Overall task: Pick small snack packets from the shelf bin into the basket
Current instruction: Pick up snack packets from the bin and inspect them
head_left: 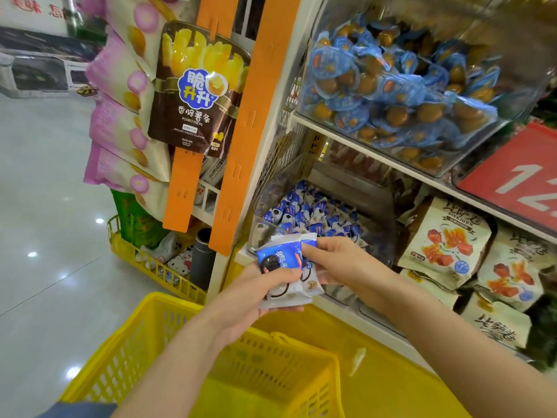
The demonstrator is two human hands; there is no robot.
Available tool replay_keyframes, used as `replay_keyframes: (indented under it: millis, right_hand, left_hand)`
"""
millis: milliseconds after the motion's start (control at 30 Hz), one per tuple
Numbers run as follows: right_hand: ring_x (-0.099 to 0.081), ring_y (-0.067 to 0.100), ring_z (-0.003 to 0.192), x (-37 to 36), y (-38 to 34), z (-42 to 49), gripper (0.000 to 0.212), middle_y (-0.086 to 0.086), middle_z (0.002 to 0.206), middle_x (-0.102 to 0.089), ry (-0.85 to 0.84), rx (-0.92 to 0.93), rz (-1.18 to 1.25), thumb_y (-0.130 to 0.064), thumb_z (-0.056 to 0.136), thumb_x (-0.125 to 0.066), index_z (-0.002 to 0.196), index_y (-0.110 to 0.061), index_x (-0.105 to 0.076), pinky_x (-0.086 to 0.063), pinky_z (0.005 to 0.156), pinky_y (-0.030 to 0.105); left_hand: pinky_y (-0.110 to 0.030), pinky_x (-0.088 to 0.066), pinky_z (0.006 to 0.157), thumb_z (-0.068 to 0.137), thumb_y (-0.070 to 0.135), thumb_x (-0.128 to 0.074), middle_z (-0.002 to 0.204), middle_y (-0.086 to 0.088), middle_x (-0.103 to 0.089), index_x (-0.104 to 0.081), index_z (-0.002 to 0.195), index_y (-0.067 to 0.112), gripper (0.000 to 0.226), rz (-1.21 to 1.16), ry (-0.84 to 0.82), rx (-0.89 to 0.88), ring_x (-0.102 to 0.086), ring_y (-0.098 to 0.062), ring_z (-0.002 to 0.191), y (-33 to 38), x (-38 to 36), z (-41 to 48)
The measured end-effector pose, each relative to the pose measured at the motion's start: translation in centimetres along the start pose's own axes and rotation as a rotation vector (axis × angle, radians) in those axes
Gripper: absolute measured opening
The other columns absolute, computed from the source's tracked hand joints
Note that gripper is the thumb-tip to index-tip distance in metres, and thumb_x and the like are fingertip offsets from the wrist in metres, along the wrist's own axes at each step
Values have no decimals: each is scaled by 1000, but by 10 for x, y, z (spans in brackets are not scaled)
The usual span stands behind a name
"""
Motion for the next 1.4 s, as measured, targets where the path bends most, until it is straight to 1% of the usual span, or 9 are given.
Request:
replay_keyframes:
  millis: [133,300,400,533,633,933,1133,1267,1400]
  right_hand:
    - [-70,14,75,11,0,11,21,10,96,-73,51,19,103,-25,91,-57,103,-9,-65,-58,61,23]
    - [-68,20,74,44,-6,51,25,16,88,-67,507,98,141,-23,92,-57,93,2,-60,-59,67,33]
    - [-65,20,65,47,-4,74,24,9,71,-60,600,93,-69,-25,91,-58,77,-6,-52,-57,76,46]
    - [-68,32,78,39,5,98,26,22,92,-68,481,20,-396,-24,92,-56,93,2,-58,-56,76,49]
    - [-69,23,67,45,11,107,23,18,87,-68,365,-73,-540,-24,91,-58,83,-2,-55,-58,59,32]
    - [-60,11,61,43,22,127,29,4,76,-56,160,-88,-552,-28,89,-60,71,-13,-43,-45,40,14]
    - [-56,10,68,47,29,127,37,1,91,-47,44,-24,-484,-25,89,-61,122,-13,-51,-47,47,14]
    - [-66,18,80,57,25,118,36,24,111,-45,-193,56,-430,-20,81,-70,114,-21,-56,-56,64,19]
    - [-65,33,88,57,27,120,25,29,128,-46,-176,120,-532,-22,75,-75,96,-29,-62,-53,61,15]
  left_hand:
    - [-27,-57,61,76,26,-66,100,-3,-73,-53,118,20,44,24,101,-52,-70,-20,86,1,2,1]
    - [-37,-57,74,90,15,-56,90,-7,-70,-52,119,11,30,-73,349,-32,-69,-20,66,5,16,11]
    - [-39,-54,77,90,13,-55,92,-11,-68,-51,120,10,30,-130,367,-14,-68,-21,65,6,17,13]
    - [-36,-56,72,89,13,-56,92,-12,-68,-52,120,10,32,-153,359,14,-68,-22,70,4,19,15]
    - [-34,-57,66,89,13,-57,87,-11,-69,-55,115,11,26,-150,357,29,-68,-23,69,2,21,17]
    - [-36,-59,63,88,11,-59,66,-2,-73,-58,100,14,13,-153,328,53,-70,-19,64,-2,20,24]
    - [-38,-58,65,86,12,-60,83,-10,-71,-54,113,11,27,-140,343,94,-70,-20,65,-2,22,23]
    - [-36,-59,64,87,12,-60,74,-6,-73,-56,115,9,28,-137,324,87,-70,-20,66,-3,20,23]
    - [-37,-59,65,87,11,-59,72,-5,-73,-57,111,11,23,-138,324,101,-71,-19,66,-5,19,25]
Point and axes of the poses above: each hand's wrist, its own z-axis towards the middle knuckle, its own x-axis out of the back of the hand, y = z × x, the point moved 1 cm from there along z, towards the middle knuckle
